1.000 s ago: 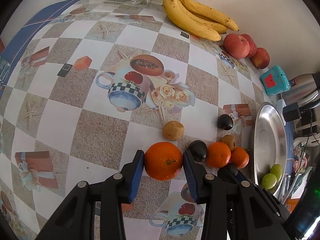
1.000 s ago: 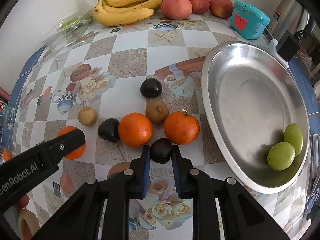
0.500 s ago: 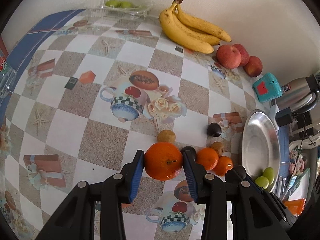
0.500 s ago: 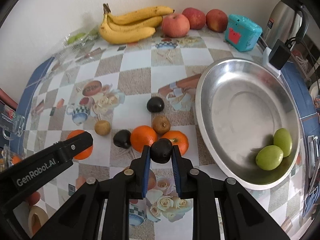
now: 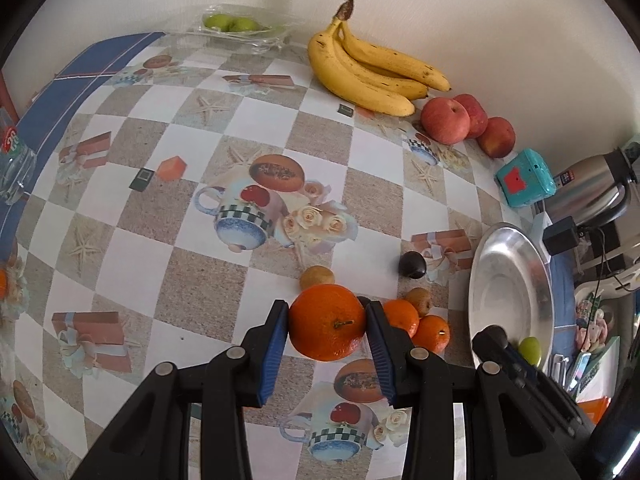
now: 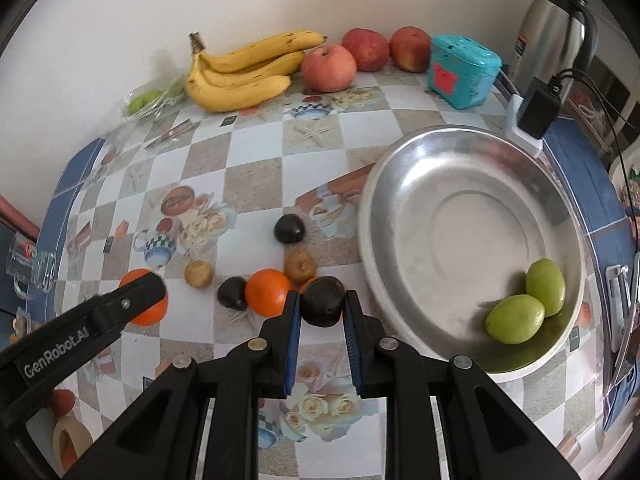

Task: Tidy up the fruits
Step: 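Carry the dark plum with the right gripper toward the steel plate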

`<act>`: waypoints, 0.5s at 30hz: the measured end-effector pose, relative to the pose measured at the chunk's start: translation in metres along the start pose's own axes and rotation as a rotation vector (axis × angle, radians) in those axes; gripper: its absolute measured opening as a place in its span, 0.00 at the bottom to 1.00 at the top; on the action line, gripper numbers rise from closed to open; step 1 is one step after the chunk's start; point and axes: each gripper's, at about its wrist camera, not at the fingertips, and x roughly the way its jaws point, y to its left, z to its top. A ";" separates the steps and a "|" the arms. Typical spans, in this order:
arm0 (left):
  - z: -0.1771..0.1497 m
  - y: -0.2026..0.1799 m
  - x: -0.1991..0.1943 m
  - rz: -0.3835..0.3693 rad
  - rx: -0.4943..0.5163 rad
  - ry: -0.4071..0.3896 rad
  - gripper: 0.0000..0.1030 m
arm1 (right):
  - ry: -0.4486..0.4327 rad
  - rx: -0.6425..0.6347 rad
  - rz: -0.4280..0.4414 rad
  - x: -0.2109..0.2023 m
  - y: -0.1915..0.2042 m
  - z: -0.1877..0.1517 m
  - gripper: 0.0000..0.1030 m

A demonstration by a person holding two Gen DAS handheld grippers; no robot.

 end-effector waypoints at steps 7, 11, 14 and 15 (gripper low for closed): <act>-0.004 -0.017 0.005 -0.018 0.025 0.017 0.41 | 0.016 0.109 0.001 -0.003 -0.046 0.010 0.21; -0.008 -0.031 0.009 -0.023 0.056 0.029 0.41 | 0.013 0.193 0.021 -0.008 -0.077 0.015 0.21; -0.010 -0.044 0.012 -0.029 0.082 0.036 0.41 | 0.001 0.248 0.037 -0.014 -0.098 0.019 0.21; -0.010 -0.049 0.013 -0.035 0.090 0.038 0.41 | -0.002 0.261 0.038 -0.015 -0.103 0.019 0.21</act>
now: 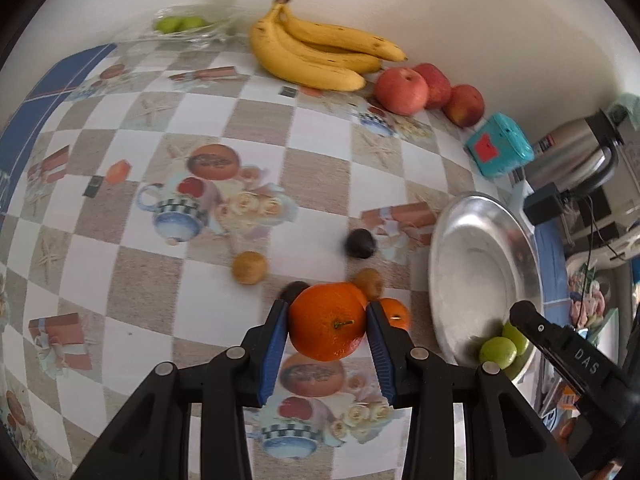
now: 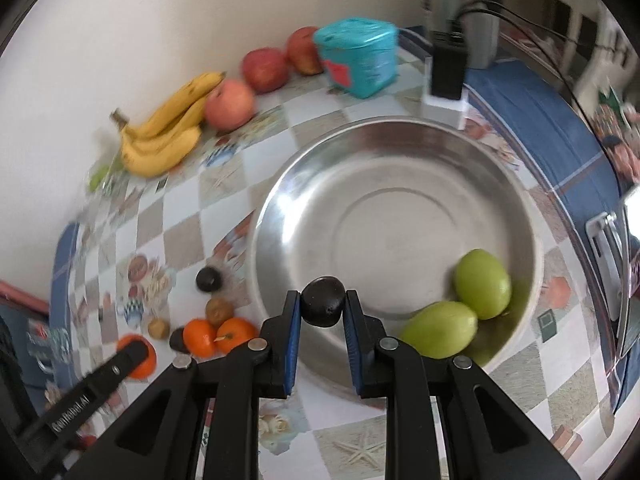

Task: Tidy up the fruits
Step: 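Open the right gripper to drop the plum in the plate while the left drops the orange there, then lift both grippers up out of the steel plate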

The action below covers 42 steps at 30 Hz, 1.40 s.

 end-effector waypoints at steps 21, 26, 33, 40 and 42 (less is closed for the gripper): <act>0.008 -0.111 0.045 -0.102 0.207 0.009 0.41 | -0.029 0.115 -0.084 -0.001 -0.065 0.023 0.21; 0.005 -0.112 0.052 -0.102 0.209 0.021 0.41 | -0.034 0.113 -0.110 -0.001 -0.070 0.023 0.21; 0.010 -0.103 0.045 -0.115 0.180 0.004 0.73 | -0.030 0.138 -0.067 -0.003 -0.072 0.023 0.22; 0.014 -0.099 0.039 -0.111 0.169 -0.008 0.77 | -0.054 0.120 -0.059 -0.009 -0.069 0.025 0.23; 0.014 -0.097 0.039 -0.102 0.164 -0.004 0.77 | -0.064 0.105 -0.083 -0.011 -0.068 0.026 0.23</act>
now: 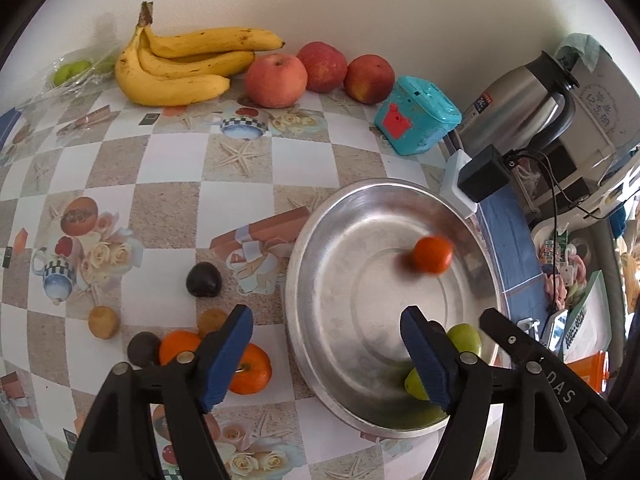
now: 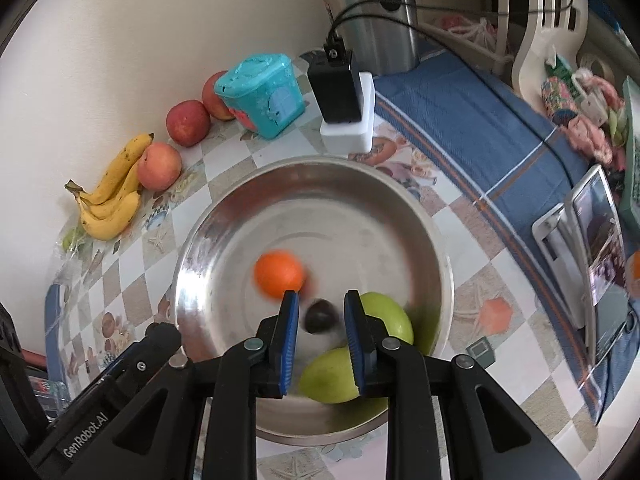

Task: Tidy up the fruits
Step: 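Lift both grippers up out of the steel plate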

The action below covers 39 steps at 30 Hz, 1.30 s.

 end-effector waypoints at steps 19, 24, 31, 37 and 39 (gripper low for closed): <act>-0.020 0.023 -0.002 0.081 -0.071 0.070 0.77 | -0.048 -0.154 -0.016 -0.010 0.011 -0.004 0.35; -0.025 0.029 -0.003 0.091 -0.087 0.079 0.77 | -0.045 -0.209 -0.071 -0.009 0.014 -0.006 0.45; -0.031 0.036 -0.007 0.101 -0.105 0.088 0.77 | -0.044 -0.242 -0.110 -0.012 0.018 -0.010 0.63; -0.034 0.041 -0.011 0.101 -0.110 0.088 0.77 | -0.035 -0.270 -0.131 -0.009 0.023 -0.013 0.64; -0.034 0.042 -0.013 0.100 -0.114 0.086 0.77 | -0.023 -0.289 -0.144 -0.006 0.027 -0.016 0.64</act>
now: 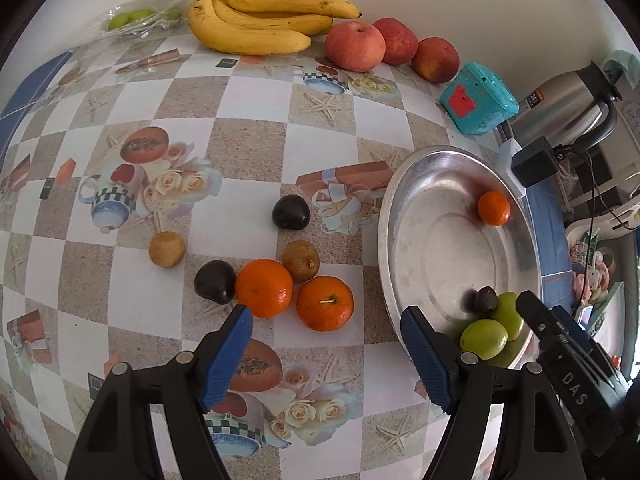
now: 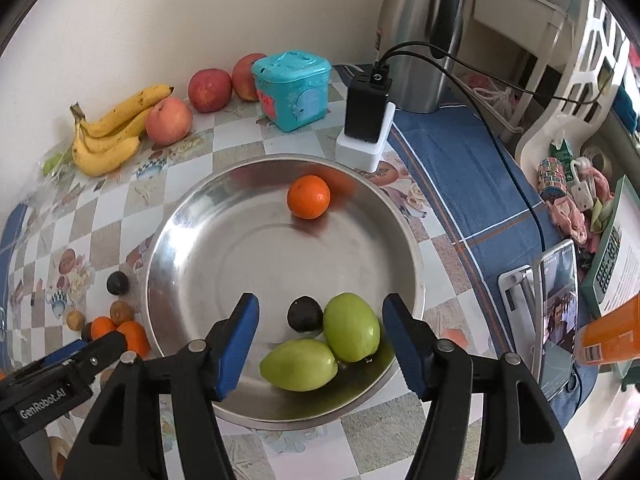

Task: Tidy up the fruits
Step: 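Lift both grippers up out of the steel plate, then move both grippers back toward the remaining fruit pile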

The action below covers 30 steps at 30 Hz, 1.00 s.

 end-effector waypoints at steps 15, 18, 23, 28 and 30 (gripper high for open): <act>0.003 0.019 -0.008 0.006 -0.044 -0.010 0.78 | -0.035 -0.017 0.079 -0.003 0.012 -0.002 0.95; 0.005 0.025 -0.011 0.013 -0.054 -0.016 0.78 | -0.036 -0.016 0.080 -0.003 0.015 -0.003 0.95; 0.008 0.034 -0.014 0.004 -0.077 -0.022 0.79 | -0.023 -0.036 0.124 -0.002 0.020 -0.004 0.95; 0.012 0.051 -0.022 0.022 -0.104 -0.041 0.79 | -0.021 -0.045 0.186 -0.002 0.030 -0.005 0.95; 0.014 0.062 -0.026 0.030 -0.130 -0.053 0.79 | -0.034 -0.065 0.206 -0.003 0.038 -0.005 0.95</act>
